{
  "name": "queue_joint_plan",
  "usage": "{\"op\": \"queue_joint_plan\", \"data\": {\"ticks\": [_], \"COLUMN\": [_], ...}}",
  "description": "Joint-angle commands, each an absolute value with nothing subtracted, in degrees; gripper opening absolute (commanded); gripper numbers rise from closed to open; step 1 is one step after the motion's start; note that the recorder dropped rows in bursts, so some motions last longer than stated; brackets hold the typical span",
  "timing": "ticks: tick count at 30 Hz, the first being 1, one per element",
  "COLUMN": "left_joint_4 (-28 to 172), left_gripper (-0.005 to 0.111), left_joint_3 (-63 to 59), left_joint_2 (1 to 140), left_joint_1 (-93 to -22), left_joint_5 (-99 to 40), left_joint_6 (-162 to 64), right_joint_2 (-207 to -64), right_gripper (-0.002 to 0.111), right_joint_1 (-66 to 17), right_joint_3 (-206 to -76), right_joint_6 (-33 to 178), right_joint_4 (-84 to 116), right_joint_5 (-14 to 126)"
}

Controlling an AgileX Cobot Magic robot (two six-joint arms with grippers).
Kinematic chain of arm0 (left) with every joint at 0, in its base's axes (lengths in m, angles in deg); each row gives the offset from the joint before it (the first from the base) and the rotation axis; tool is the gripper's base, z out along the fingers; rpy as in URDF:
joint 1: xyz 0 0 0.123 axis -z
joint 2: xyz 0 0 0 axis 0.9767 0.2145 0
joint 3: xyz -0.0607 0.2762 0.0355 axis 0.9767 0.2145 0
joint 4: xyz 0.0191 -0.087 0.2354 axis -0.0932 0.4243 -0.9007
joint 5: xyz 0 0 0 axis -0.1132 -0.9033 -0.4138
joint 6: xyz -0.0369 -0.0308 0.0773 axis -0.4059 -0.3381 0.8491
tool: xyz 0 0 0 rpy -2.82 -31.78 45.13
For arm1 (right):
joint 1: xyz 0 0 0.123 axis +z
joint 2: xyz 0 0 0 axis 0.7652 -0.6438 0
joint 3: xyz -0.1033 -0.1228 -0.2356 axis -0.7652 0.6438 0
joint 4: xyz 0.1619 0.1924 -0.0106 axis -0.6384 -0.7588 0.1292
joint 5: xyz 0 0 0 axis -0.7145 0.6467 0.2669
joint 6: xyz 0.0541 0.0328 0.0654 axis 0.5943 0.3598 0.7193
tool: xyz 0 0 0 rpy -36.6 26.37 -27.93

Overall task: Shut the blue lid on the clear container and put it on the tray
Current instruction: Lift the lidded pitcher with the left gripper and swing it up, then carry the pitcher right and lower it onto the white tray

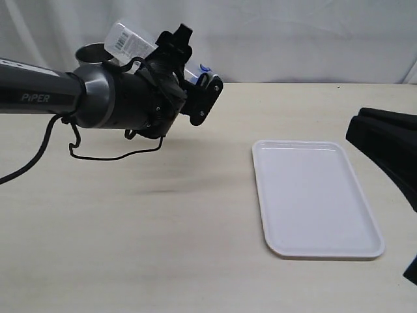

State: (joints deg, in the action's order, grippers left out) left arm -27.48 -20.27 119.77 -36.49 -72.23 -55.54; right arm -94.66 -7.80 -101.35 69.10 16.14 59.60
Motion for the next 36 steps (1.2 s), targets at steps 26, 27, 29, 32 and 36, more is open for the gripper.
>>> {"op": "queue_joint_plan", "data": {"ticks": [26,27,29,32,36], "left_joint_4": [-15.7,-13.0,-7.5,-0.1,6.9], "left_gripper": [0.0,0.0,0.0,0.0,0.0], "left_joint_3": [-21.0,-21.0,-21.0,-21.0,-21.0], "left_joint_2": [119.0,118.9,118.8,118.8,119.0], "left_joint_1": [-29.6,-29.8,-30.4,-32.4,-36.7], "left_joint_5": [-54.4,-50.3,-41.3,-27.9,-8.8], "left_joint_6": [-71.3,-71.3,-71.5,-74.1,-84.2], "right_joint_2": [-94.5,-94.5,-94.5,-94.5,-94.5], "right_gripper": [0.005,0.005,0.005,0.005,0.005], "right_joint_1": [-7.8,-7.8,-7.8,-7.8,-7.8], "right_joint_3": [-101.3,-101.3,-101.3,-101.3,-101.3], "right_joint_6": [69.5,69.5,69.5,69.5,69.5], "right_joint_4": [16.0,16.0,16.0,16.0,16.0], "right_joint_5": [61.8,61.8,61.8,61.8,61.8]}}
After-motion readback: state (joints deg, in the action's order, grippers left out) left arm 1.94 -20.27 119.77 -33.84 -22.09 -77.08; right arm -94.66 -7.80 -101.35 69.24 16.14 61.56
